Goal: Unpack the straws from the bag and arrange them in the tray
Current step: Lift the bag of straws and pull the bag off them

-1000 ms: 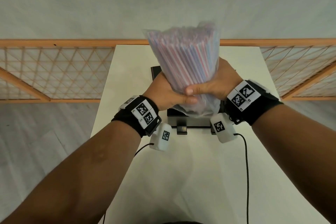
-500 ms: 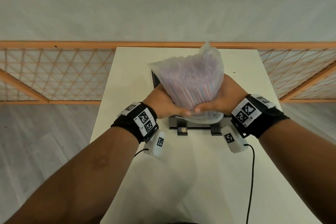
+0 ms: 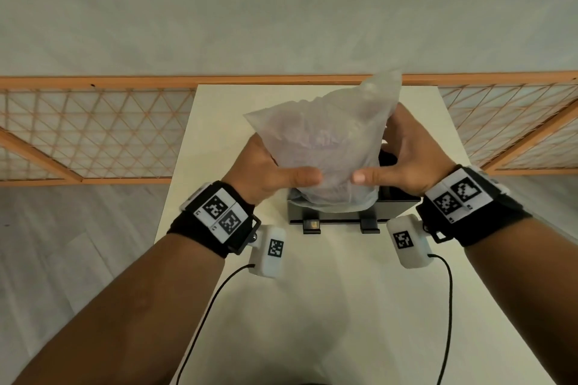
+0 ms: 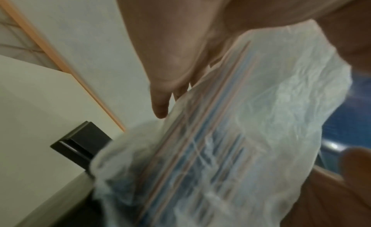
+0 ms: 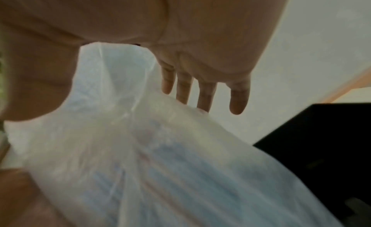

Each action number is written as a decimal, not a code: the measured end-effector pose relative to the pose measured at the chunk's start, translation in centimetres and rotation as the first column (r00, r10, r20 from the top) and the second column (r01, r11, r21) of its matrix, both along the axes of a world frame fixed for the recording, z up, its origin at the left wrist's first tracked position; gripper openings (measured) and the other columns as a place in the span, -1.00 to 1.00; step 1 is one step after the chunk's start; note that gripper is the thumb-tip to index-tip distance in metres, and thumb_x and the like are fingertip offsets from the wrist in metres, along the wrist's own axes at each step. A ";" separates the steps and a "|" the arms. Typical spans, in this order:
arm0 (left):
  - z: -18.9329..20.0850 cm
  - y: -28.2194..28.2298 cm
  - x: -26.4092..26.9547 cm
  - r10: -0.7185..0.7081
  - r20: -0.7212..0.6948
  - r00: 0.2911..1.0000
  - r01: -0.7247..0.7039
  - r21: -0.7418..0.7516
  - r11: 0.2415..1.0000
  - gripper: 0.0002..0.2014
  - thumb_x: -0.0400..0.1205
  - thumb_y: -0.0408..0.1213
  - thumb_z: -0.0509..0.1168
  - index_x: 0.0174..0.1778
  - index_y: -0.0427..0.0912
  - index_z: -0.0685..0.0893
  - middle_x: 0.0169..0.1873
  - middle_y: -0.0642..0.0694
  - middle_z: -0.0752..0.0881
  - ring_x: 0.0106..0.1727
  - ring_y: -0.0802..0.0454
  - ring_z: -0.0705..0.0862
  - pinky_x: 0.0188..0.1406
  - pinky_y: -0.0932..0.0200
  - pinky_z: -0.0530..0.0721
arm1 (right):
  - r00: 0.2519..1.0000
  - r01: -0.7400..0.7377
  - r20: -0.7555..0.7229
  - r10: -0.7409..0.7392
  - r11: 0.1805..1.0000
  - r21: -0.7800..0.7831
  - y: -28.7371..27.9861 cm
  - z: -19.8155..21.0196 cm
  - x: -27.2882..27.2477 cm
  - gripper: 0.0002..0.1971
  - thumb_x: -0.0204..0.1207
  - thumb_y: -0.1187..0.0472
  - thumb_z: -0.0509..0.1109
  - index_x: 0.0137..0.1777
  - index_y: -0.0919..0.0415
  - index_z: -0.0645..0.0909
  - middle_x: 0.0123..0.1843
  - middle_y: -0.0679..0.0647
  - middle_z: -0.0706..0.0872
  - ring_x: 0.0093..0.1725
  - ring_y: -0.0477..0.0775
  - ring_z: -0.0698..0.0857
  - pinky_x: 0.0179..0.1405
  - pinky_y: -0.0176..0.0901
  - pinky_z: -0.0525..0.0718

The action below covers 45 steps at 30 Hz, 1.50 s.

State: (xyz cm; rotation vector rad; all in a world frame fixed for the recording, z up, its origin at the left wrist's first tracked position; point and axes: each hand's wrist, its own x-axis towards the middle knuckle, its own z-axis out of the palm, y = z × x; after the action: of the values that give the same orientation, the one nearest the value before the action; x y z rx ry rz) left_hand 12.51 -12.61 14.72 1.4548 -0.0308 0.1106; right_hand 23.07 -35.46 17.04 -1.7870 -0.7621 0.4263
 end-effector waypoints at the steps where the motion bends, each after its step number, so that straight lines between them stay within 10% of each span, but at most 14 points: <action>1: 0.4 0.0 0.0 -0.001 -0.012 1.000 0.001 -0.034 0.999 -0.33 0.20 0.04 0.75 0.24 0.16 0.71 0.16 0.06 0.80 0.37 -0.04 0.70 0.29 -0.04 0.70 | 1.000 0.008 -0.019 -0.007 0.999 0.044 0.0 0.4 0.1 0.08 0.08 -0.05 0.77 0.58 0.14 0.31 0.48 0.02 0.56 0.49 0.07 0.55 0.41 0.27 0.58; 7: 0.2 -0.8 0.7 -0.003 -0.126 0.992 -0.008 -0.084 0.996 -0.14 0.09 0.19 0.75 0.28 0.00 0.63 0.13 0.06 0.84 0.33 0.03 0.74 0.36 -0.05 0.68 | 0.992 -0.055 -0.117 0.045 0.996 -0.077 1.2 0.1 0.4 0.03 0.02 -0.13 0.81 0.51 -0.01 0.42 0.39 -0.01 0.68 0.41 0.05 0.63 0.32 0.27 0.65; 11: -0.7 -2.3 0.8 -0.006 -0.180 0.984 -0.017 -0.122 0.992 -0.06 0.16 0.27 0.70 0.39 -0.13 0.64 0.29 -0.19 0.78 0.43 -0.17 0.69 0.55 -0.37 0.50 | 0.972 -0.205 -0.143 0.184 0.966 -0.155 2.8 -1.6 -1.2 -0.11 0.15 0.24 0.79 0.49 0.03 0.47 0.35 -0.05 0.70 0.38 -0.10 0.65 0.34 0.00 0.67; 15: -1.2 -2.8 1.0 0.064 -0.234 0.970 -0.106 -0.175 0.979 -0.12 0.15 0.31 0.68 0.34 -0.06 0.70 0.25 -0.09 0.81 0.38 -0.07 0.73 0.56 -0.28 0.52 | 0.995 -0.067 0.055 0.081 0.972 -0.226 3.3 -3.0 -1.6 -0.03 0.06 -0.07 0.81 0.50 -0.03 0.45 0.34 -0.14 0.68 0.37 -0.17 0.63 0.42 0.02 0.61; 24: 0.4 -0.8 0.1 0.124 -0.094 0.988 -0.147 -0.303 0.942 -0.07 0.13 0.27 0.71 0.28 -0.24 0.64 0.05 -0.05 0.85 0.19 -0.04 0.79 0.17 0.03 0.74 | 0.995 0.037 -0.091 -0.036 0.999 0.013 2.0 -0.7 -1.7 -0.08 0.14 -0.21 0.71 0.49 0.04 0.46 0.36 -0.01 0.70 0.37 0.02 0.66 0.30 0.16 0.68; 32: 1.9 -0.9 -0.2 0.217 -0.084 0.973 -0.232 -0.310 0.922 -0.16 0.23 0.23 0.69 0.29 -0.24 0.68 0.19 -0.24 0.77 0.35 -0.27 0.71 0.43 -0.25 0.63 | 0.985 0.170 -0.001 -0.172 0.975 0.142 1.9 1.5 -0.9 -0.74 0.48 0.08 0.50 0.12 0.16 0.74 0.04 0.14 0.83 0.08 0.19 0.81 0.12 0.33 0.74; 45: 3.0 -1.3 -0.5 0.225 -0.066 0.972 -0.234 -0.317 0.919 -0.10 0.46 0.24 0.53 0.58 -0.29 0.51 0.47 -0.34 0.63 0.52 -0.29 0.59 0.54 -0.41 0.49 | 0.967 0.176 0.169 -0.193 0.978 0.109 4.0 3.2 -1.8 -0.86 0.69 0.23 0.32 0.16 0.18 0.67 -0.01 -0.10 0.80 0.02 -0.16 0.78 0.02 -0.30 0.68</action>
State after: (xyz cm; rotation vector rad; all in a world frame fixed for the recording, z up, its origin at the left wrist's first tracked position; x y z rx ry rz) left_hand 12.05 -13.94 17.67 1.1265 0.1757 0.2751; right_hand 21.26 -31.41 20.23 -1.8057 -0.7185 0.1053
